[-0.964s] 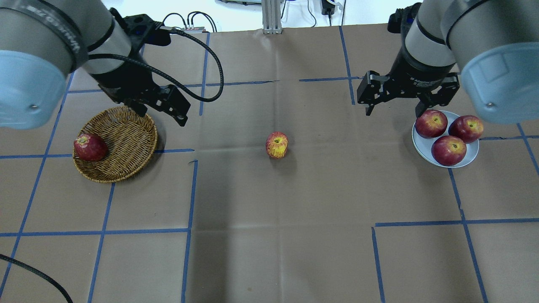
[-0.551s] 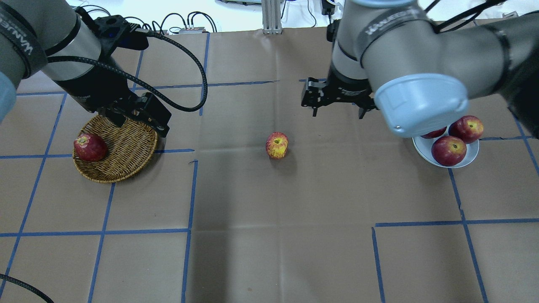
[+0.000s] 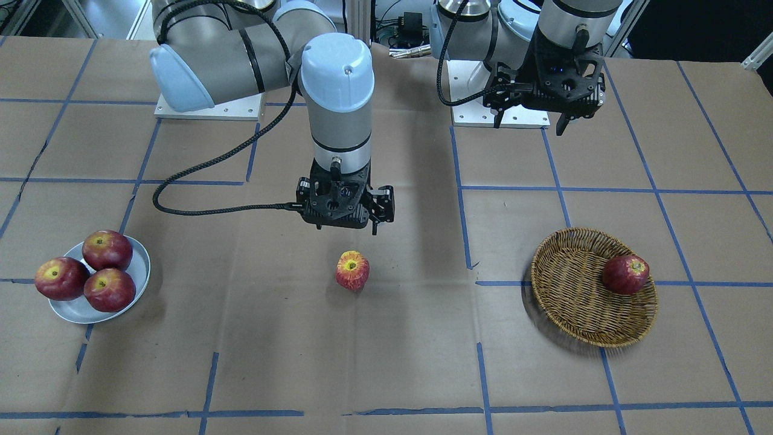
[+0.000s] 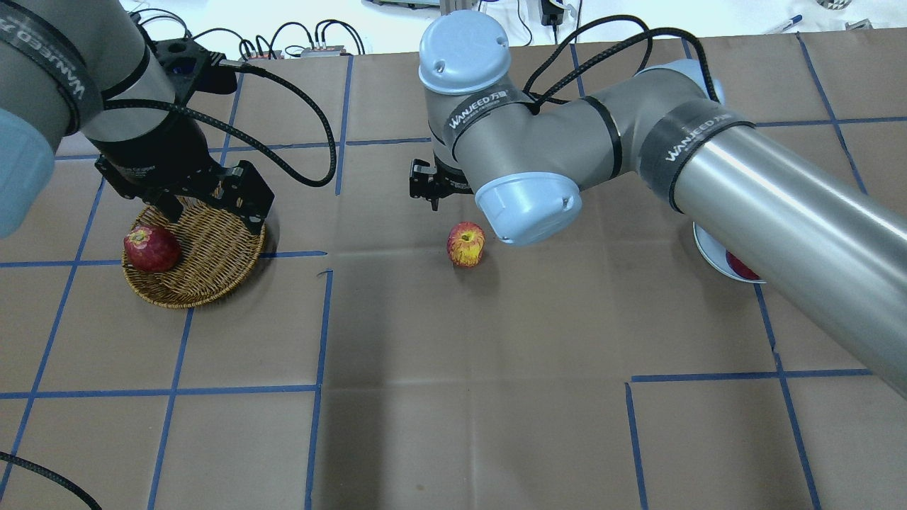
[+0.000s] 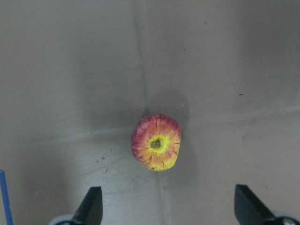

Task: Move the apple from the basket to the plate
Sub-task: 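Lower the right gripper onto the apple and close it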

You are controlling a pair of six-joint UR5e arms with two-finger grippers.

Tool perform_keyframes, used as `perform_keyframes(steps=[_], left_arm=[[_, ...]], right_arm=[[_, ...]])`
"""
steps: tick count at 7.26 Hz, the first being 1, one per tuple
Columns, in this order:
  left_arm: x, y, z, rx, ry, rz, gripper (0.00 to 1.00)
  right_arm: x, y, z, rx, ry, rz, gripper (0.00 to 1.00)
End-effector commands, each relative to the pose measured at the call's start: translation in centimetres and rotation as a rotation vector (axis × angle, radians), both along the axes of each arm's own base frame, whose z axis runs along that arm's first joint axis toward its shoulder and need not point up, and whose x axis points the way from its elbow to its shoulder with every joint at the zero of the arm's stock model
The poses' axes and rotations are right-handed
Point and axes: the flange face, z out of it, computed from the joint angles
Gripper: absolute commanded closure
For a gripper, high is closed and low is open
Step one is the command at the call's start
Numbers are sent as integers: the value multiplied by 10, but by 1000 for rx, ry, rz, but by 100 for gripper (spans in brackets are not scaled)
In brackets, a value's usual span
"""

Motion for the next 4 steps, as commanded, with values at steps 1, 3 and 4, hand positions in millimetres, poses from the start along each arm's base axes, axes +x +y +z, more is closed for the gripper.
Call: perform_keyframes(steps=[1,3,4], left_arm=[[0,-3,-4,-10,2,7,1],[-8,-9,-10,-5,76,-64,1],[-8,-6,-7,-6,72,-69,1]], right_arm=[[9,-15,-55,15,6,-3,0],[8,-24,-107,-10,42,7,0],[8,-22,-129,-19,37,14,0]])
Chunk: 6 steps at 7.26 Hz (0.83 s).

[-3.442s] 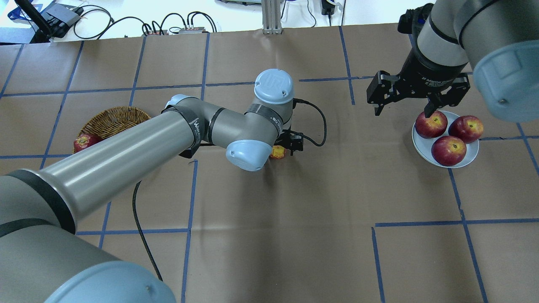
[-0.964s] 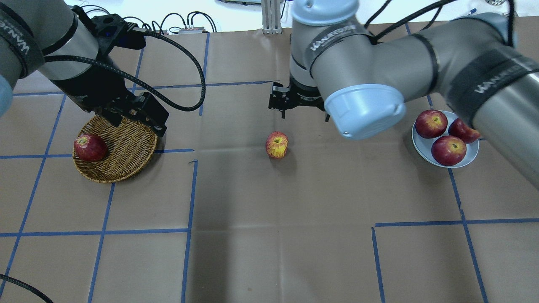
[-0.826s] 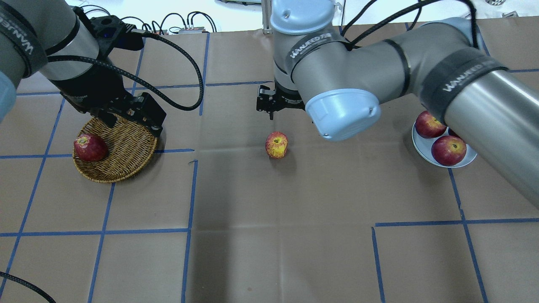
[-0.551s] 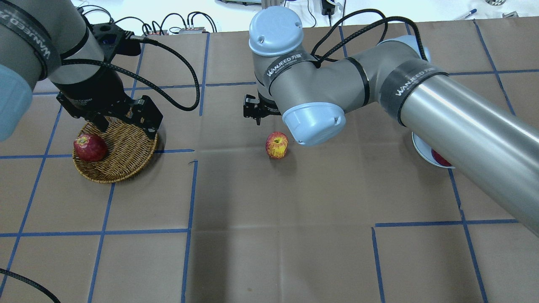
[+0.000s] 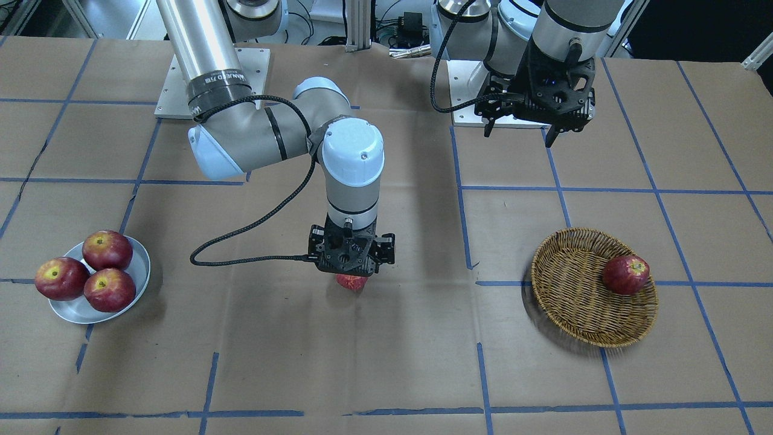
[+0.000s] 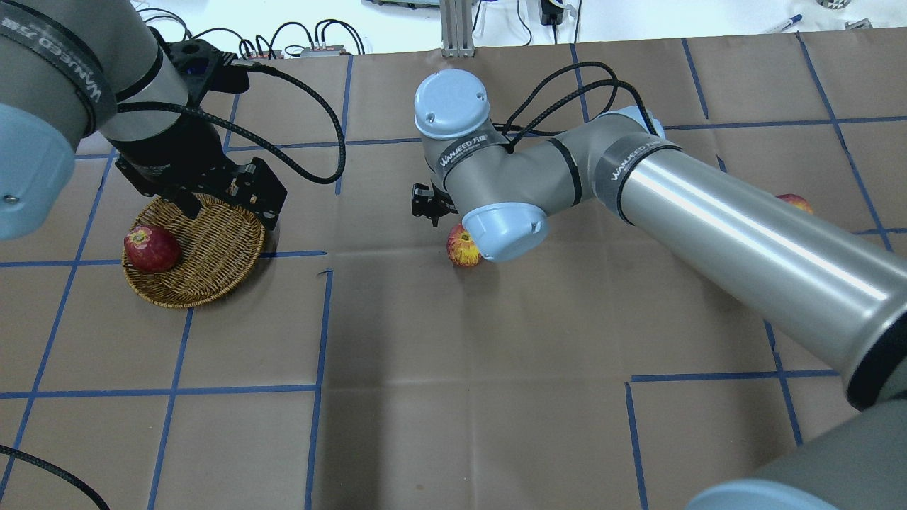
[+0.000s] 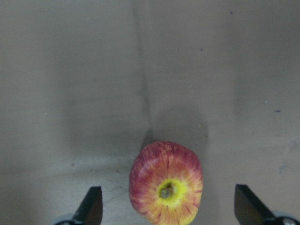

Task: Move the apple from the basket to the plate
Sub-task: 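Lower the right gripper onto the apple and close it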

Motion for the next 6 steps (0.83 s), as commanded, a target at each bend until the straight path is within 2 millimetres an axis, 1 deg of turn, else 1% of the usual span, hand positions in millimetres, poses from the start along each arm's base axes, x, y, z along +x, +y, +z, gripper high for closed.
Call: perform_keyframes(steps=[1,2,3,4,5,6], left_arm=[[-1,1,1,1,10,-24,1],[-2,3,2,-2,12,-24,1],[-2,6,4,-5,12,-24,1],[-2,6,4,-4,13,-23,1],[-2,6,4,-4,13,-23,1],[-2,6,4,-2,13,-21,1]], right_arm=[[-2,5,-43,-5,8,13,0],[2,8,-48,5,9,20,0],[6,10,-52,8,13,27,4],[6,9,-51,4,13,27,20],[7,7,-48,-3,13,35,29],[7,5,-47,-7,13,57,32]])
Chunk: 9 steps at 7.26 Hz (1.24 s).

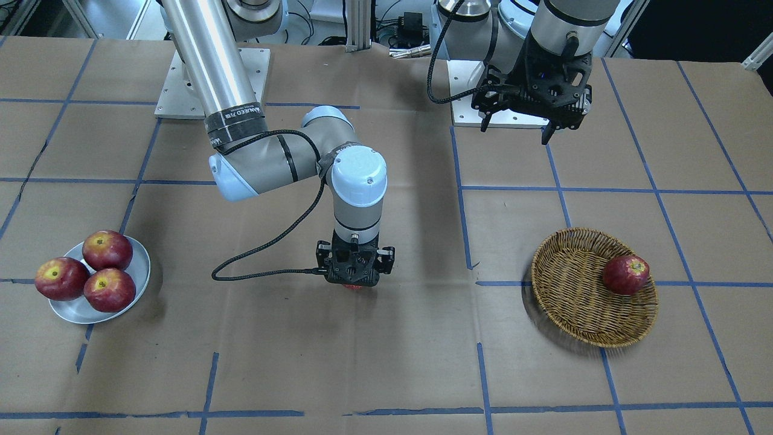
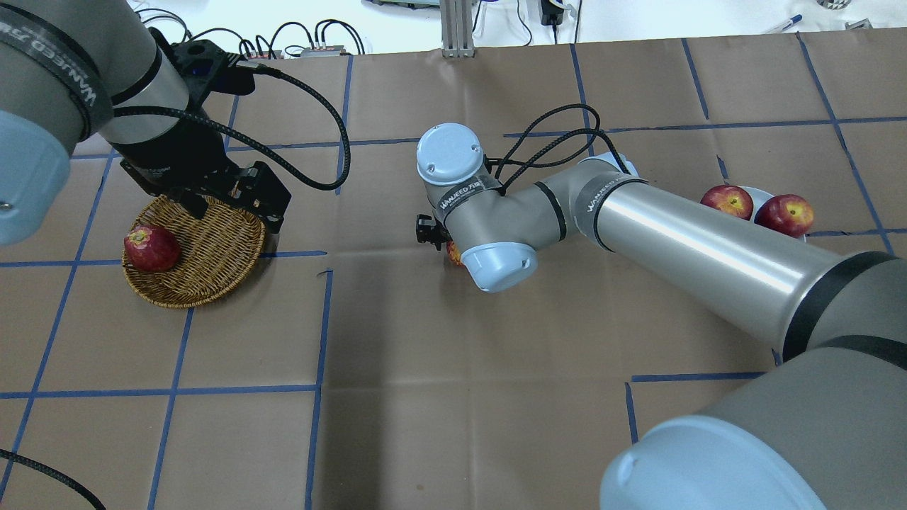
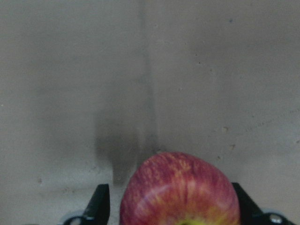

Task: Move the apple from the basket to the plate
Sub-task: 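Lower the right gripper onto the apple and close it, then lift the apple with the right gripper and carry it over the white plate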

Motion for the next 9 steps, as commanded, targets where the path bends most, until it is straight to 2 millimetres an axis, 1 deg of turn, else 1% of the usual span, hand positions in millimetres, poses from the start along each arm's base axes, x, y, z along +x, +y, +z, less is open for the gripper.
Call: perform_keyframes(steps=[1,2,3,4,5,6,7,8,9], left_arm=[[-1,0,0,1,0,0,1],[0,-1,-1,4,2,1,1],[0,-1,-1,3,3,3,1],[0,-1,-1,3,3,1,1],[0,-1,-2,4,3,1,1],[0,0,-2,6,3,1,1],[0,0,-1,4,3,1,1],[0,2,-4,9,3,1,1],[-1,5,-6,12,5,0,1]], right_arm=[[-1,-3,9,-16,-2,20,37],[-3,-6,16,-27,-7,17,37],[0,-13,35,-53,-18,19,38],[0,-18,60,-58,-18,18,38],[-12,-22,97,-57,-18,2,38],[-37,-24,135,-50,-9,-6,38],[-91,-28,177,-46,3,1,38],[-155,-33,211,-33,21,29,38],[-217,-38,233,-24,37,69,38]])
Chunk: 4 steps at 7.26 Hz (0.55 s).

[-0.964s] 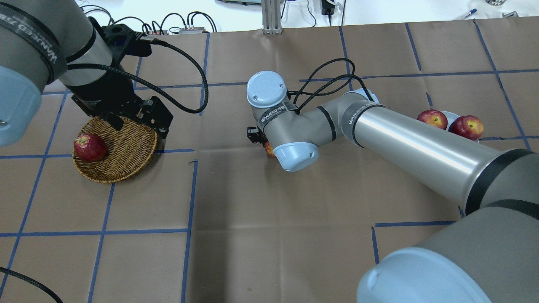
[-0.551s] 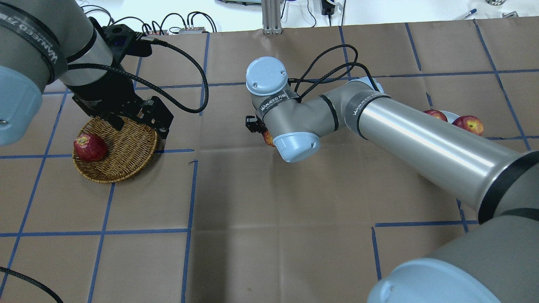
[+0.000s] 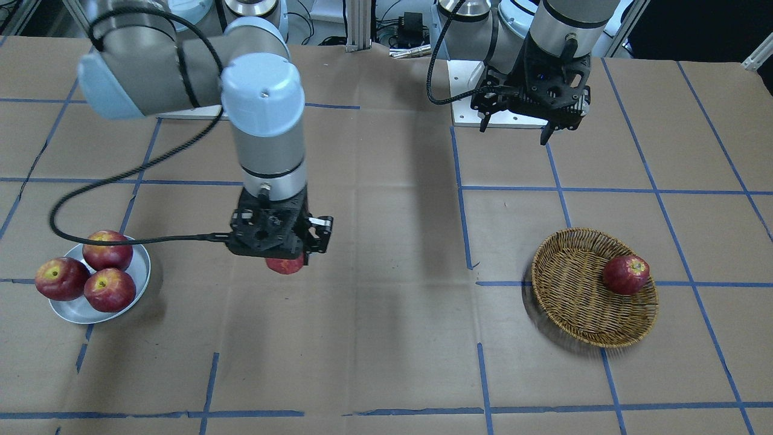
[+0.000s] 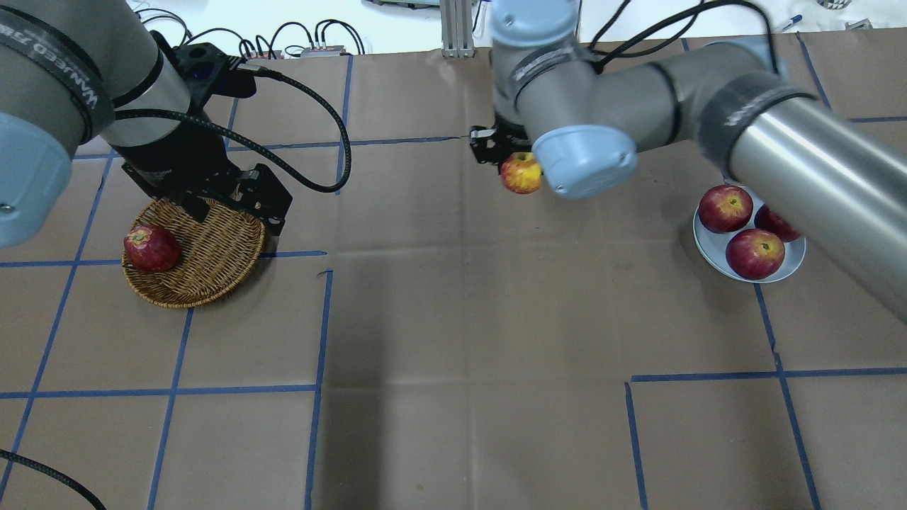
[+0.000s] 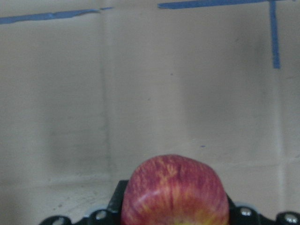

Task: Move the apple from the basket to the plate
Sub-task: 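Lift the apple with the right gripper and carry it over the white plate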

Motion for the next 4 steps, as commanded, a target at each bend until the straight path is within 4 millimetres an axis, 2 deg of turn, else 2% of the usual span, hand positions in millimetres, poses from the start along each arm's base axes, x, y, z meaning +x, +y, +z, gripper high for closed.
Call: perform_keyframes(steps=[1,2,3,4], left_arm=[[-1,4,-3,4,0,-1,1],[-1,4,-3,4,0,-1,1],[-1,4,-3,4,0,-1,1],[-1,4,-3,4,0,-1,1]], right_arm=[[-140,-4,51,22,37,66,38],[-192,-4,53,33,50,80,38],[-243,-3,45,55,55,83,38],[-282,3,28,81,33,102,38]])
